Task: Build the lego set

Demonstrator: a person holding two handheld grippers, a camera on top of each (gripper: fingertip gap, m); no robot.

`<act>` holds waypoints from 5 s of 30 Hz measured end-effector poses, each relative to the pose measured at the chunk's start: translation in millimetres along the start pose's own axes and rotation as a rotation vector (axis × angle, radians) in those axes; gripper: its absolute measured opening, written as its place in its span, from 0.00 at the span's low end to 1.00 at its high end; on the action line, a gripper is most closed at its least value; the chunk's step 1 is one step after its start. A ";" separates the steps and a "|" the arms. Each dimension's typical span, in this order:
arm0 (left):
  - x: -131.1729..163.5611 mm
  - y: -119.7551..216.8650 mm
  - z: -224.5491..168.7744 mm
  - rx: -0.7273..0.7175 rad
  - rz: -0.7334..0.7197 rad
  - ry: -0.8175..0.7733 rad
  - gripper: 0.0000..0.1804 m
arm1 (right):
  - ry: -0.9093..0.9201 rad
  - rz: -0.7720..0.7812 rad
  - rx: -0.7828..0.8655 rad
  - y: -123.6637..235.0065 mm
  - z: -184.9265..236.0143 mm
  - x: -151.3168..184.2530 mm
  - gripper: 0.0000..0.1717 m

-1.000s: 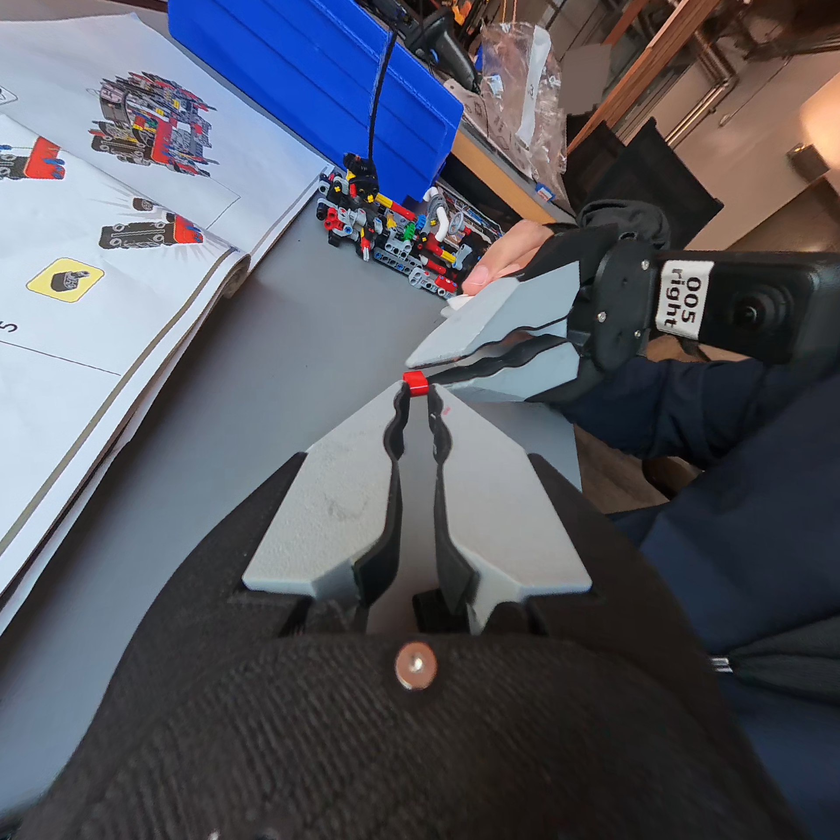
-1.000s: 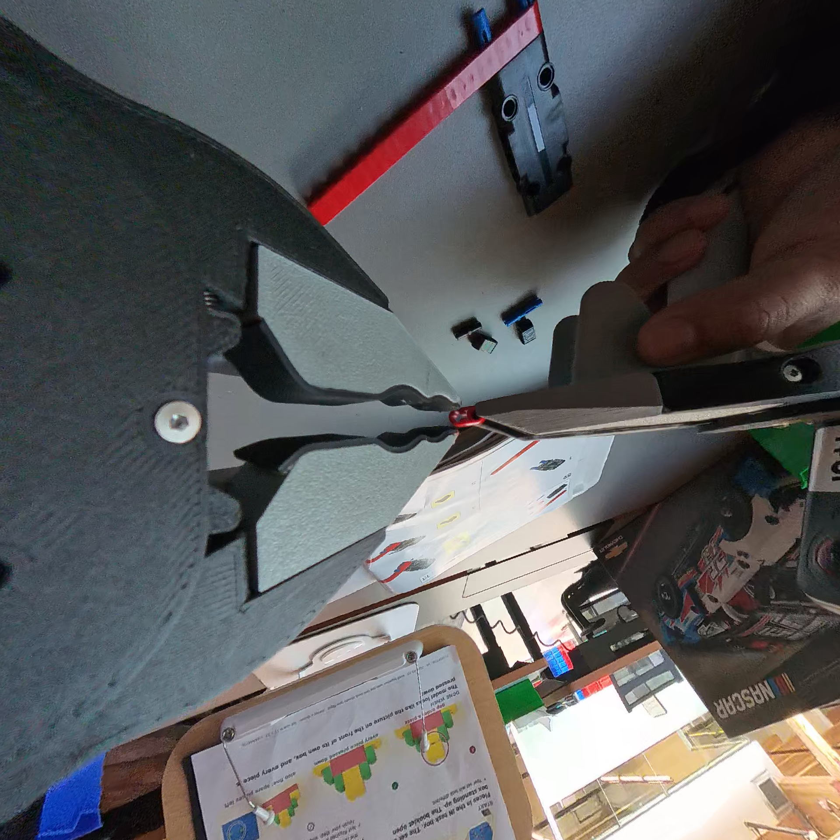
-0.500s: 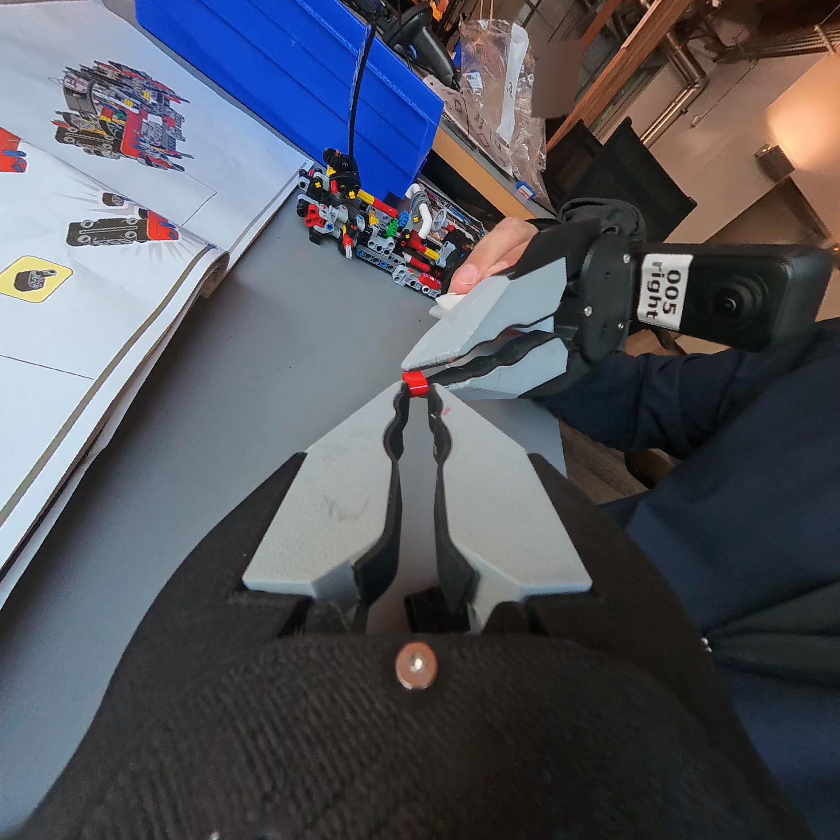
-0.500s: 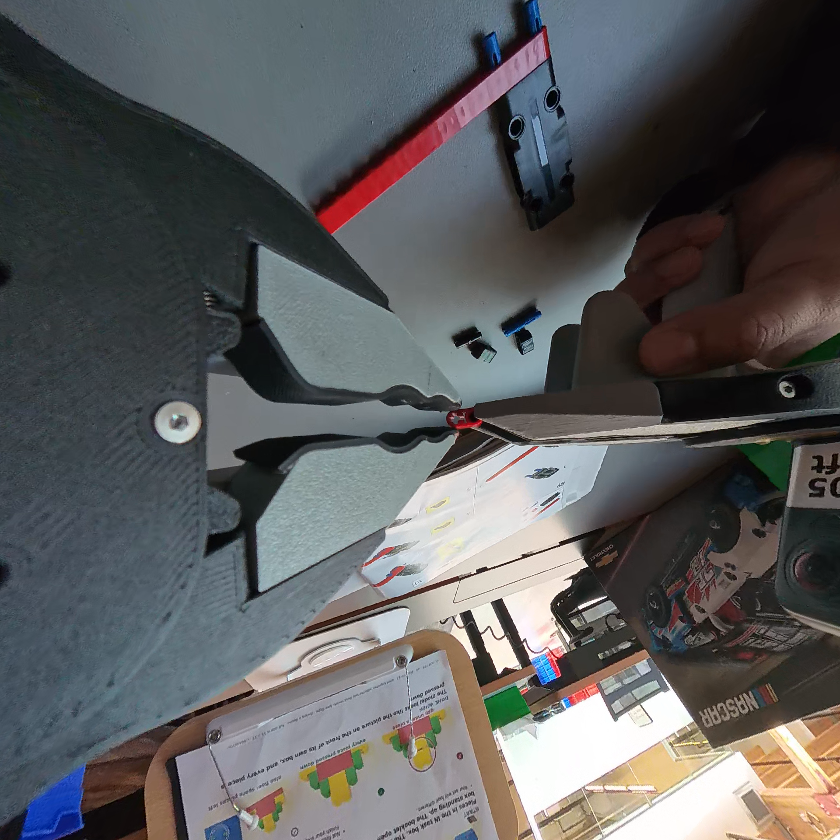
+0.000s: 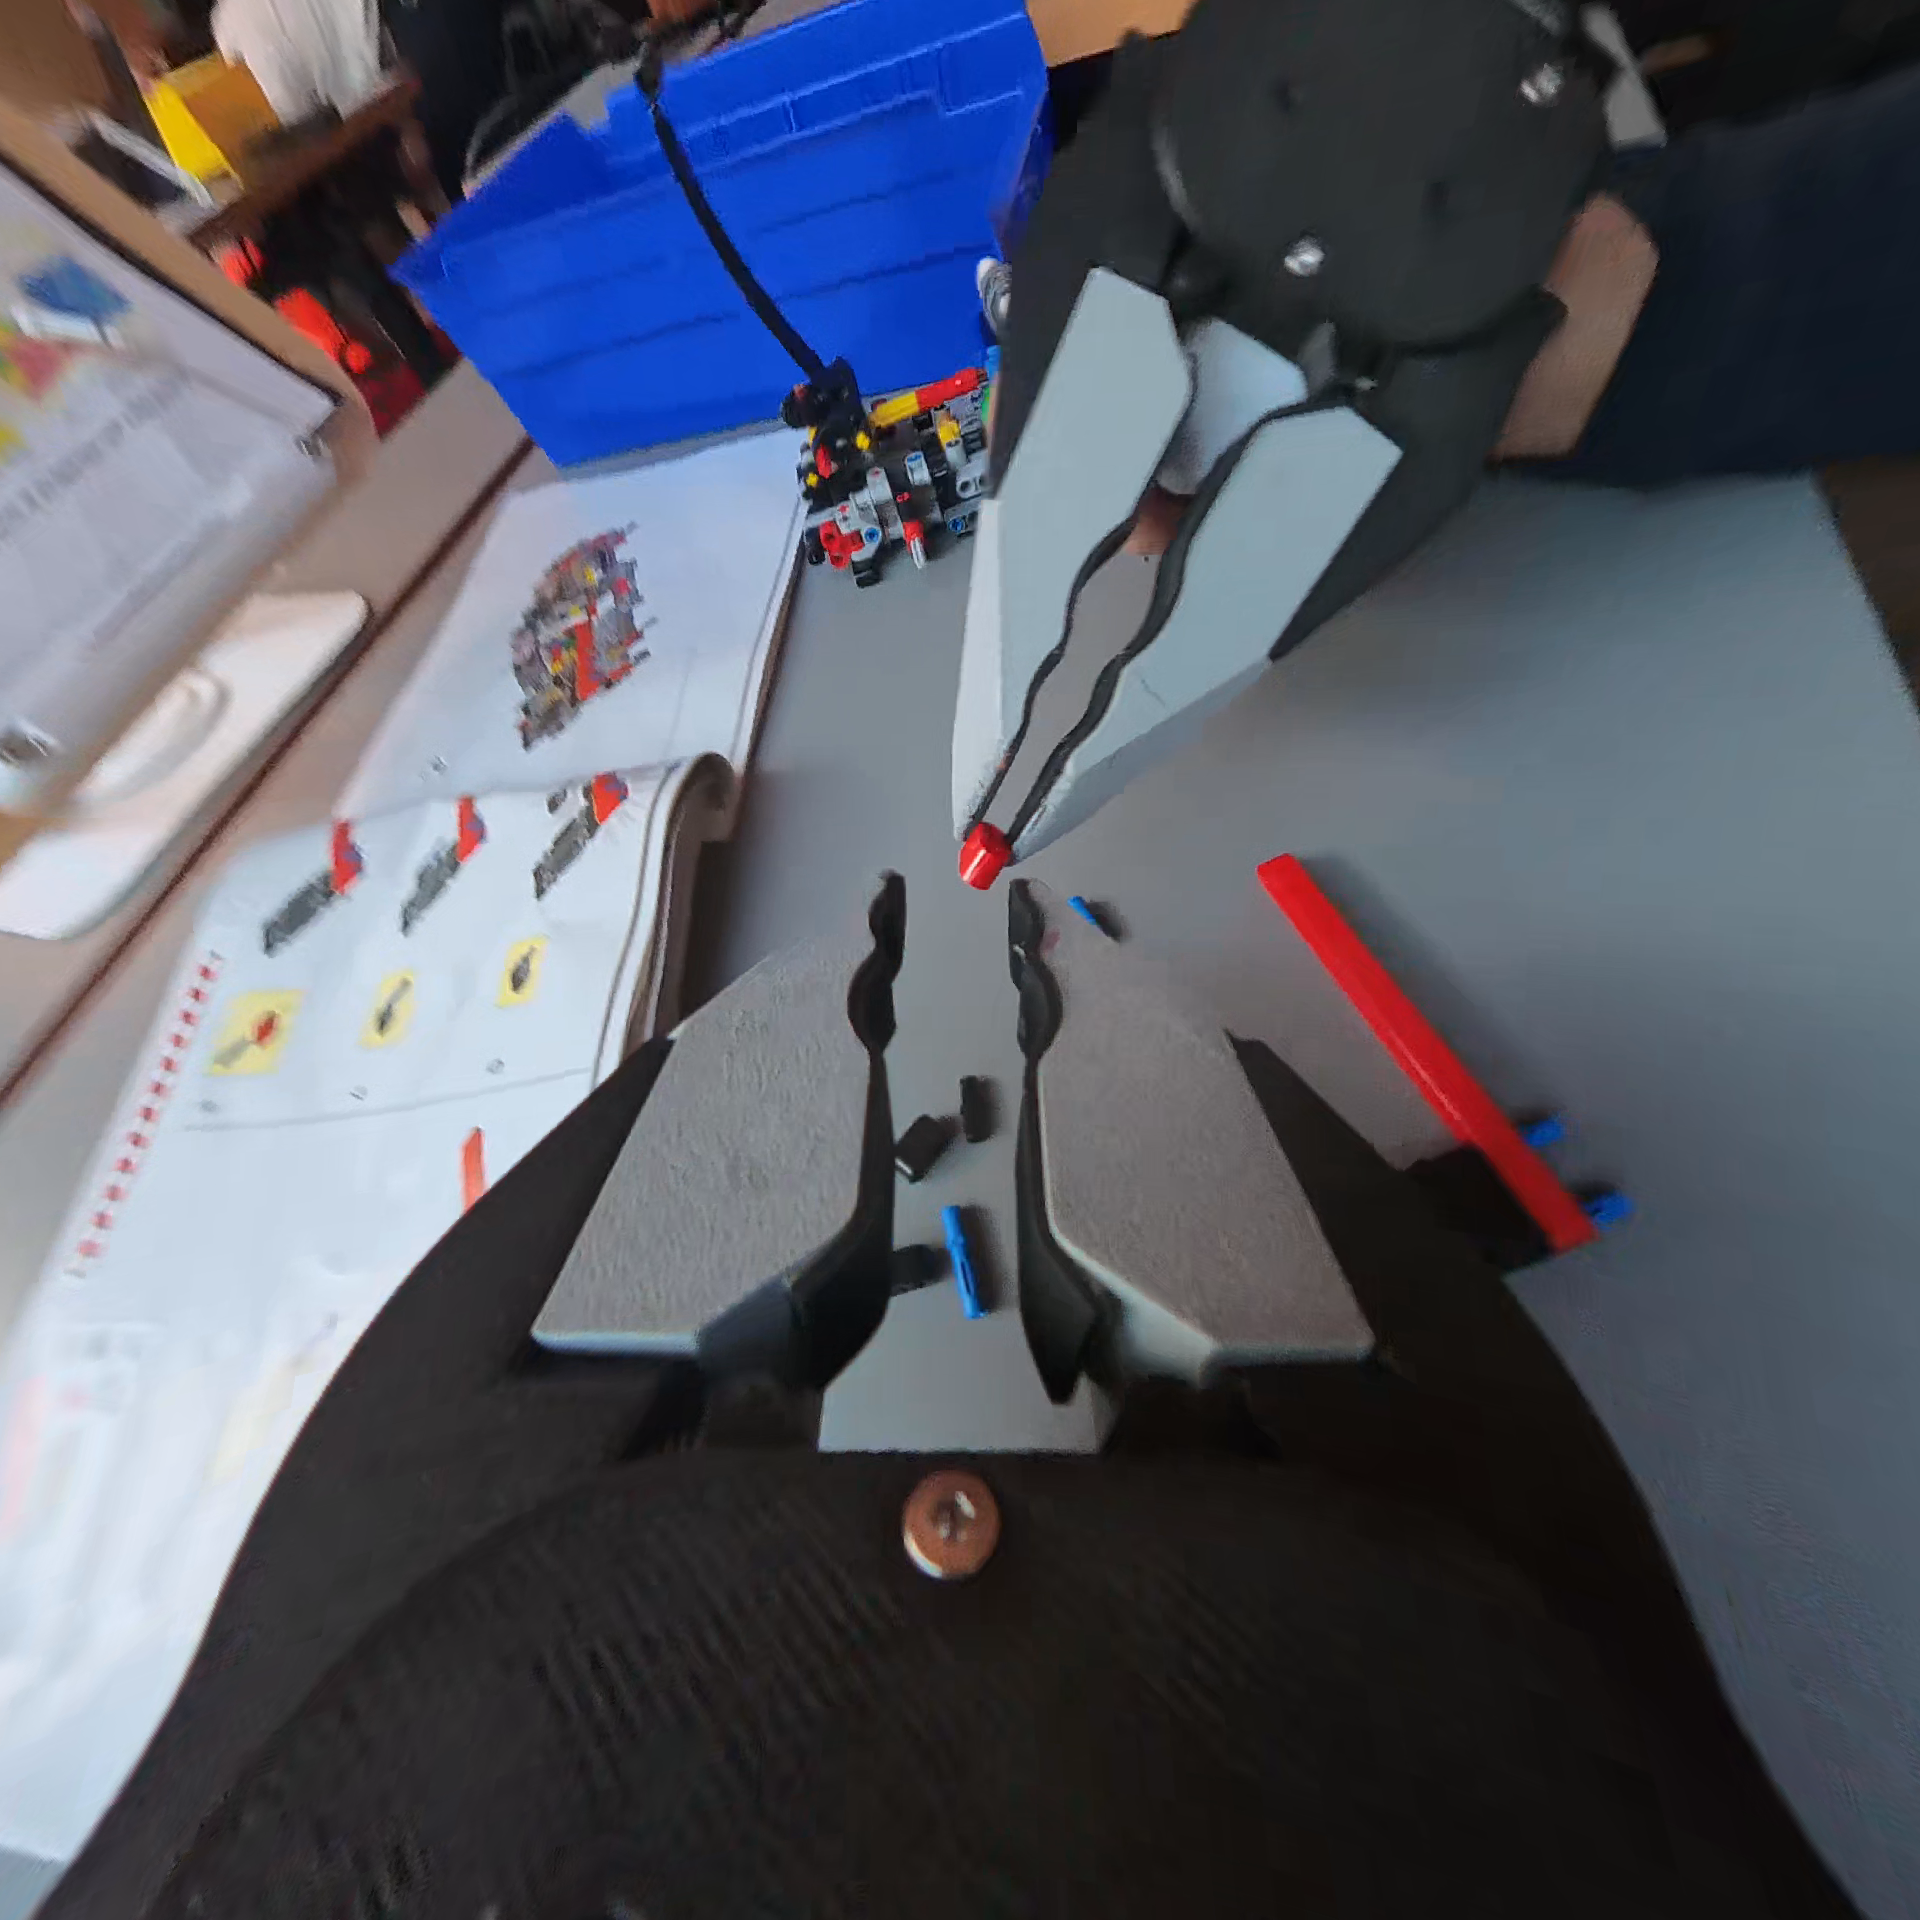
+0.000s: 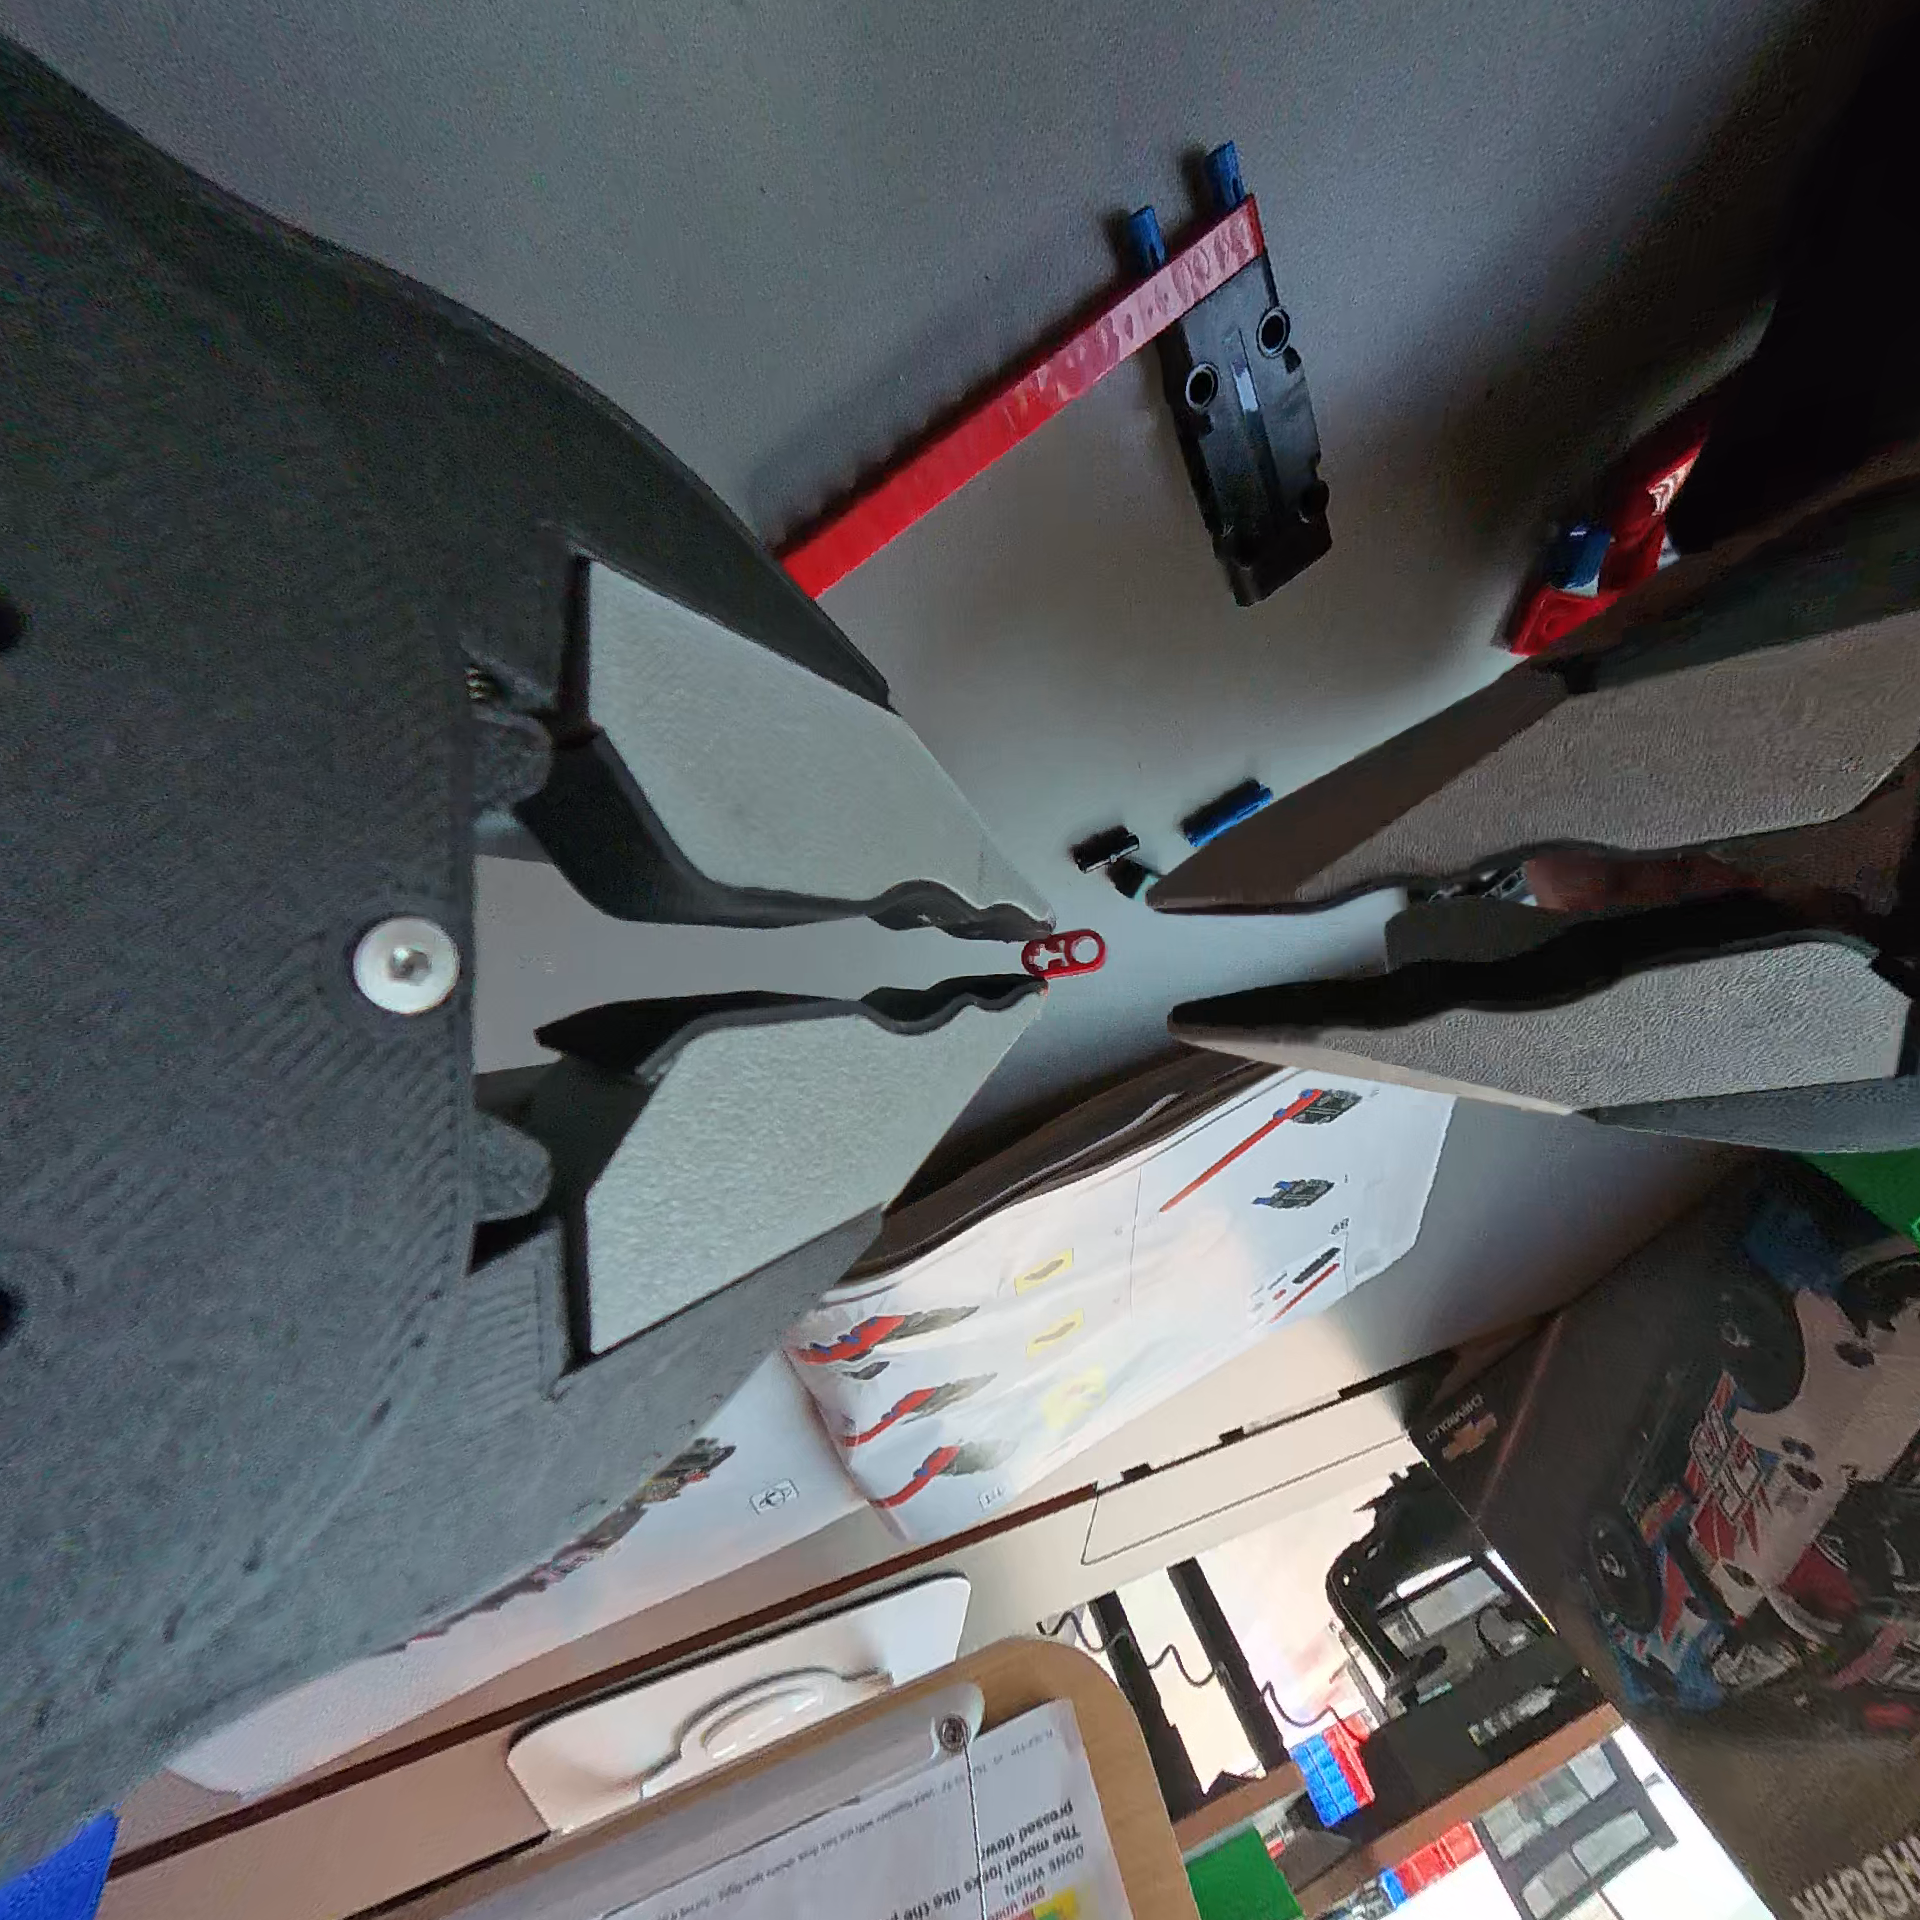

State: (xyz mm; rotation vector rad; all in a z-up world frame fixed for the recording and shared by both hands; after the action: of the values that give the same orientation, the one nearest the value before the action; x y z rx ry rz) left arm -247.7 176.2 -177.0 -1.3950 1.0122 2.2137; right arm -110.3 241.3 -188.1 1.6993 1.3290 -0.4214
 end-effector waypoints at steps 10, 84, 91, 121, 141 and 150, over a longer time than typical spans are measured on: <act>4.1 -8.9 -18.3 -0.005 0.065 -0.213 0.09 | -0.069 -0.036 -0.106 -0.1 3.6 -0.8 0.02; 9.5 -28.5 -25.0 0.078 0.244 -0.074 0.06 | -0.318 0.099 -0.365 -7.5 -2.4 22.4 0.00; 7.1 -28.0 -25.9 0.072 0.223 -0.093 0.02 | -0.333 0.074 -0.370 -6.2 -3.0 18.6 0.00; -39.9 20.9 -9.2 0.088 -0.389 0.077 0.01 | -0.512 -0.535 -0.335 42.4 -33.3 -21.9 0.04; -40.0 17.0 -15.5 0.072 -0.349 0.015 0.01 | -0.463 -0.499 -0.339 40.1 -28.9 -21.0 0.01; -25.4 9.7 -10.2 0.136 -0.179 0.126 0.15 | -0.460 -0.327 -0.304 28.9 -28.2 -8.3 0.00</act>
State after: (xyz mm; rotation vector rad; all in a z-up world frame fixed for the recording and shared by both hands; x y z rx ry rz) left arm -235.3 164.4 -153.6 -1.5151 1.0159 1.9138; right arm -94.5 259.1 -154.5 1.0545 1.2479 -0.7112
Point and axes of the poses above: each gripper's, where its closed fingertips meet, y back along the fingers, x out of its underside, z = x × y across the jaws, the point moved 9 cm from there along y, back along the fingers, and after that the axes turned 2 degrees about -z, right-handed, at the moved point
